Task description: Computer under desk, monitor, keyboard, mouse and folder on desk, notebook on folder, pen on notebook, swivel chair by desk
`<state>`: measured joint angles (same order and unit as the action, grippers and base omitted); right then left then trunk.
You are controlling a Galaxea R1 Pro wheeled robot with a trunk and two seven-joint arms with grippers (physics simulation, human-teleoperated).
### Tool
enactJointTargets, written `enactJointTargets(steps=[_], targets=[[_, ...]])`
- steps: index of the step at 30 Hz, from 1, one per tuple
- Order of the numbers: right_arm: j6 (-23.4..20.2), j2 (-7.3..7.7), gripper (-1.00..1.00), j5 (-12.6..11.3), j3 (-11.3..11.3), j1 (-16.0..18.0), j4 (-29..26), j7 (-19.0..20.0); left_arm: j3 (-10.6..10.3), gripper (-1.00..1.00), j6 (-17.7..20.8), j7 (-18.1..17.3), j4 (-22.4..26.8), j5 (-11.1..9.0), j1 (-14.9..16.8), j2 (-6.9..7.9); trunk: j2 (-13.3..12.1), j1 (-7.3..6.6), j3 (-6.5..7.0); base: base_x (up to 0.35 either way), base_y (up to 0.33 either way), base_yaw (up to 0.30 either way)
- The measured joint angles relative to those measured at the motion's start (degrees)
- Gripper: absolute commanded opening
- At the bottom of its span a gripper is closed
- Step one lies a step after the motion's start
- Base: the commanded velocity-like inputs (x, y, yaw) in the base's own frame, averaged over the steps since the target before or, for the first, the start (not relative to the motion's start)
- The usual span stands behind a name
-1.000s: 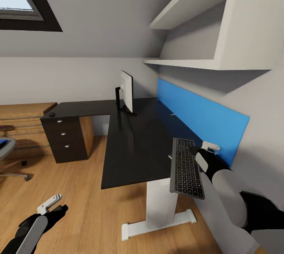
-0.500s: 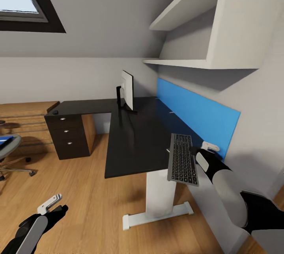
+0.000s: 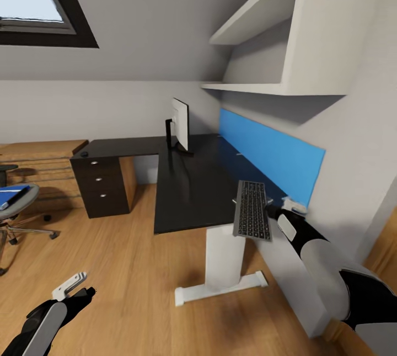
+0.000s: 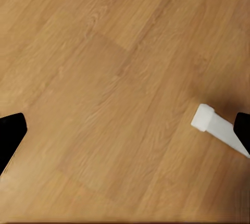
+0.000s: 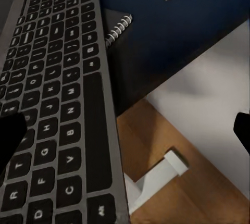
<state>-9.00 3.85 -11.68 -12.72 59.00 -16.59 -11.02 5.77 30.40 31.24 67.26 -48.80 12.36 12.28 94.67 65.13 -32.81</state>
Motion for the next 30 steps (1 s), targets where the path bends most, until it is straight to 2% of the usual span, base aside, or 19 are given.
enactJointTargets(steps=[12,19,30], targets=[[2.36,-0.14,1.0,-0.74,0.01,-0.44,-0.24,2.45,-0.05,1.0,-0.02,0.03,-0.02,-0.02,0.0,-0.23,0.0,-0.03,0.0,-0.08,0.053,0.0],[6.24,-0.17,1.0,-0.77,0.01,-1.56,-0.25,5.79,-0.07,1.0,-0.05,0.07,-0.13,-0.02,0.0,-0.4,0.01,-0.03,0.0,-0.005,0.003,0.0],[12.33,-0.22,1.0,-1.31,0.0,-2.7,-0.58,6.5,-0.13,1.0,-0.1,0.12,-0.72,0.11,0.0,-0.43,0.01,-0.03,0.0,0.0,0.0,0.0]])
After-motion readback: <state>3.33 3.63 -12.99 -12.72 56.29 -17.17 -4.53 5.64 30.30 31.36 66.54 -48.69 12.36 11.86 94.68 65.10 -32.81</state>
